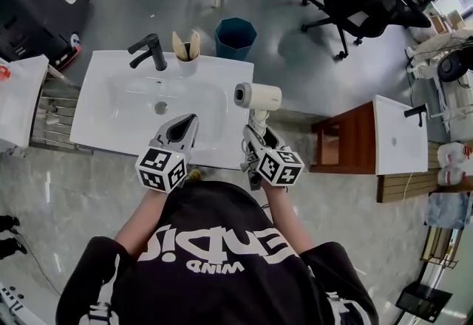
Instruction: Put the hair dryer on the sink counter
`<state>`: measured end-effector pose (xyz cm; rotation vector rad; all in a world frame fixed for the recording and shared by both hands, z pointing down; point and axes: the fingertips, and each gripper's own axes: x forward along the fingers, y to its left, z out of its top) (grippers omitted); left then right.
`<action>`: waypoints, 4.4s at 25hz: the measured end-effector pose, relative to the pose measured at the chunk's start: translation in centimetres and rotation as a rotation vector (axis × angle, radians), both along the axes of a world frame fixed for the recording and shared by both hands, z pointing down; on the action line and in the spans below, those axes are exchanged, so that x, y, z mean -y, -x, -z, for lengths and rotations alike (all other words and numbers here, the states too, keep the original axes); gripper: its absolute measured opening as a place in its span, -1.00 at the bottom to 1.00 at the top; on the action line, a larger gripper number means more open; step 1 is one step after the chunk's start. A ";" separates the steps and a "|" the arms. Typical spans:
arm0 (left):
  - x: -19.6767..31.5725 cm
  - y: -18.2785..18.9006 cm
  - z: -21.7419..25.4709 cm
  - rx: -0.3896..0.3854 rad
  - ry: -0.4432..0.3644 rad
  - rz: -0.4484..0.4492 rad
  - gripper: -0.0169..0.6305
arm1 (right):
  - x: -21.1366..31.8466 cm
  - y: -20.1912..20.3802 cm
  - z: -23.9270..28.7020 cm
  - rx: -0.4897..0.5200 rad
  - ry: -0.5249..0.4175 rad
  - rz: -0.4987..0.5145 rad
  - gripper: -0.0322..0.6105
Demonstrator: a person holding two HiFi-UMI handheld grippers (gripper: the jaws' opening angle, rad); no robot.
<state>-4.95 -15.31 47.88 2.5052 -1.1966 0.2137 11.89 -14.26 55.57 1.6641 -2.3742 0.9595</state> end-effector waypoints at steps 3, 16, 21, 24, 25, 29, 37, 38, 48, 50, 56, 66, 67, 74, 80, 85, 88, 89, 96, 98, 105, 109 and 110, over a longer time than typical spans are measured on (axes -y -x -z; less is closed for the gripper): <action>0.7 -0.5 -0.2 0.000 0.002 -0.007 -0.92 | 1.2 0.0 -1.0 -0.016 0.021 0.010 -0.15; 2.3 -0.6 -0.8 -0.008 0.016 0.002 -0.92 | 5.9 1.5 -5.6 -0.105 0.142 0.062 -0.15; 2.5 -0.3 -0.9 -0.005 0.023 0.010 -0.92 | 7.6 2.0 -6.8 -0.139 0.169 0.077 -0.15; 2.7 0.0 -1.1 -0.001 0.025 0.015 -0.92 | 8.5 2.2 -7.4 -0.154 0.179 0.083 -0.15; 2.7 0.0 -1.2 0.000 0.027 0.016 -0.92 | 8.8 2.2 -7.7 -0.159 0.185 0.083 -0.15; 2.9 0.1 -1.6 0.000 0.037 0.014 -0.92 | 9.6 2.1 -8.9 -0.180 0.217 0.087 -0.15; 3.1 0.4 -2.0 0.003 0.049 0.017 -0.92 | 10.4 2.5 -10.8 -0.190 0.270 0.088 -0.15; 3.1 0.5 -2.0 0.004 0.050 0.018 -0.92 | 10.6 2.4 -10.7 -0.205 0.274 0.082 -0.15; 3.5 1.3 -2.4 0.002 0.063 0.032 -0.92 | 11.4 2.1 -10.9 -0.228 0.302 0.054 -0.15; 3.5 1.3 -2.5 0.000 0.065 0.033 -0.92 | 11.4 2.2 -11.0 -0.236 0.309 0.058 -0.15; 3.7 1.1 -2.7 -0.008 0.070 0.031 -0.92 | 11.5 2.3 -11.2 -0.255 0.333 0.063 -0.14; 3.6 1.2 -3.0 -0.022 0.083 0.036 -0.92 | 11.4 2.5 -11.3 -0.289 0.329 0.077 -0.12; 3.5 1.2 -3.0 -0.023 0.084 0.036 -0.92 | 11.4 2.5 -11.3 -0.292 0.328 0.077 -0.12; 3.1 1.3 -2.9 -0.026 0.082 0.036 -0.92 | 11.4 2.5 -10.6 -0.311 0.288 0.079 -0.09; 2.6 1.5 -2.7 -0.026 0.083 0.039 -0.92 | 10.5 2.1 -8.3 -0.297 0.232 0.085 -0.08; 2.1 1.5 -2.3 -0.026 0.078 0.031 -0.92 | 9.3 1.8 -4.3 -0.235 0.141 0.081 -0.08; 2.0 1.3 -1.8 -0.028 0.071 0.023 -0.92 | 8.3 1.1 -1.6 -0.193 0.081 0.059 -0.08; 1.9 1.3 -1.6 -0.029 0.068 0.020 -0.92 | 7.9 0.9 -0.8 -0.179 0.061 0.052 -0.08; 1.1 1.1 -1.1 -0.032 0.063 0.003 -0.92 | 4.0 -0.4 4.2 -0.116 -0.053 0.029 -0.08; 0.9 1.1 -1.0 -0.030 0.059 -0.001 -0.92 | 2.9 -0.6 4.9 -0.107 -0.071 0.029 -0.08; 0.3 1.2 -0.3 -0.029 0.046 -0.004 -0.92 | -1.0 -0.5 6.5 -0.085 -0.141 0.028 -0.09; 0.0 1.5 -0.1 -0.030 0.037 0.000 -0.92 | -2.7 -0.6 7.8 -0.123 -0.251 0.016 -0.28; 0.0 1.6 -0.1 -0.031 0.036 0.002 -0.92 | -2.9 -0.7 8.0 -0.131 -0.277 0.008 -0.32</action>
